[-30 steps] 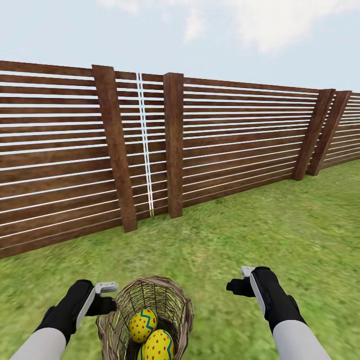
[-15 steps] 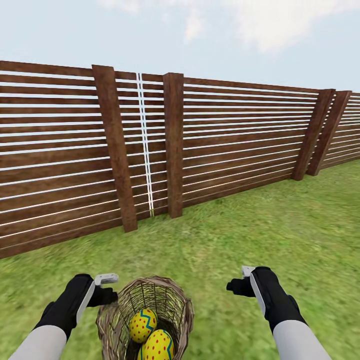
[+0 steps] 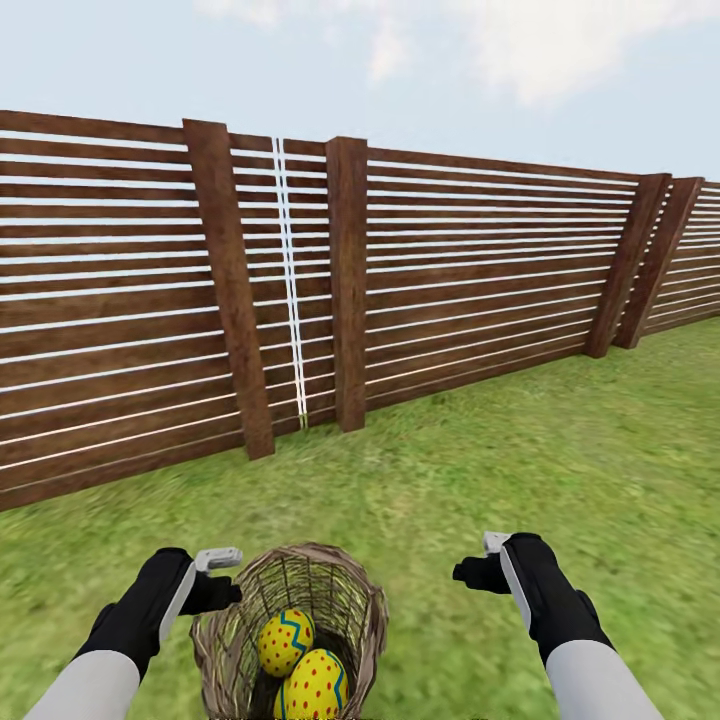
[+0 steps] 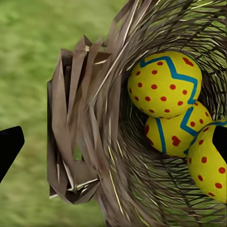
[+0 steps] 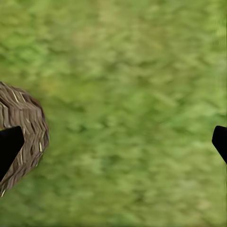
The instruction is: Take the three Easter eggs out of the wicker basket on the lawn in the garden, then place them on the lawn next to a single tree (choose any tree) so that all three eggs are next to the same tree and none are left in the basket.
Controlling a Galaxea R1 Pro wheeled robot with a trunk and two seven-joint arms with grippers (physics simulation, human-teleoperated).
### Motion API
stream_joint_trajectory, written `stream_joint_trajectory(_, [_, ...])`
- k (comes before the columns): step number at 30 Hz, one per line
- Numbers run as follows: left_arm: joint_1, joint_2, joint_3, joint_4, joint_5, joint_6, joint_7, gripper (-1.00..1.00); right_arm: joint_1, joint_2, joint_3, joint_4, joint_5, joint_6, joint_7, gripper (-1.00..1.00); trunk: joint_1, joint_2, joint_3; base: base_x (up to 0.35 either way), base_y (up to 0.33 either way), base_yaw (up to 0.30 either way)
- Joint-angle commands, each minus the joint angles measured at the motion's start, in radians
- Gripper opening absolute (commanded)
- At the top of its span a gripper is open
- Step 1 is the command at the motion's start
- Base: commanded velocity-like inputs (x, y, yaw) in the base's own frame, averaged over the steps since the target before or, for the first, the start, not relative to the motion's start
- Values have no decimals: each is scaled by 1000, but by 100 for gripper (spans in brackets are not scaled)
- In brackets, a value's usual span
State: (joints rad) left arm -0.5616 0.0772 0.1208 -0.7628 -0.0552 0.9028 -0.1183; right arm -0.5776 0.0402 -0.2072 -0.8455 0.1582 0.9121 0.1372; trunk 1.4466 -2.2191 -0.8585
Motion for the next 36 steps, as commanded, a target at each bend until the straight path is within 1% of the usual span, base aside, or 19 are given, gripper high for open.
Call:
stream_joint_trajectory(1, [-1,0,3,0,-6,4,-8,100,-1,1,-4,-1,11,3,9,100,4,-8,-4,0,0,0])
stream_joint_trajectory(32, [0,3,4,8,-8,1,-9,100,-1,2,-4,-1,11,2,10,100,123,-225,-101,0,0,0])
stream_joint_trajectory(36, [-1,3,3,8,-6,1,-15,100,-1,3,-4,-1,11,3,10,100,123,-225,-101,0,0,0])
